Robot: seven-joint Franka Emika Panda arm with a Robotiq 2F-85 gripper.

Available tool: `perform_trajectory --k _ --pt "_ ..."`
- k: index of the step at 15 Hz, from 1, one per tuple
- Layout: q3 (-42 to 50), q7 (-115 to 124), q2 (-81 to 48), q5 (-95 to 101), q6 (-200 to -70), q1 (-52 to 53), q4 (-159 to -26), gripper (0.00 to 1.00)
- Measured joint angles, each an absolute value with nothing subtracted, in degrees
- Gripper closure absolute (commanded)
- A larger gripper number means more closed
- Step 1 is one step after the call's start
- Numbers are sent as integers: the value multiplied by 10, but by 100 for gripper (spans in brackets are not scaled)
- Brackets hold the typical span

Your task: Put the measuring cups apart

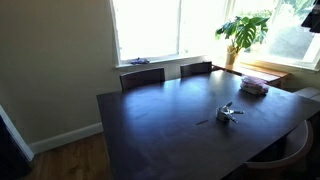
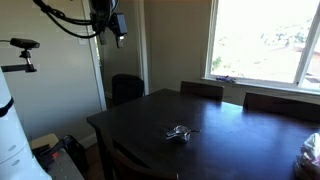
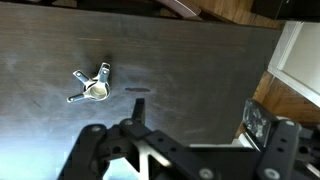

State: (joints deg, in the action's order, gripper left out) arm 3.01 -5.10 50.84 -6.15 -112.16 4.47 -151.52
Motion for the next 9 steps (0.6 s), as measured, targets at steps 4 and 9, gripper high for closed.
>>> perform_trajectory --k 4,9 --pt "30 -51 508 -62 -1122 45 -1515 0" --pt "30 -51 486 -48 -1158 24 -1511 0"
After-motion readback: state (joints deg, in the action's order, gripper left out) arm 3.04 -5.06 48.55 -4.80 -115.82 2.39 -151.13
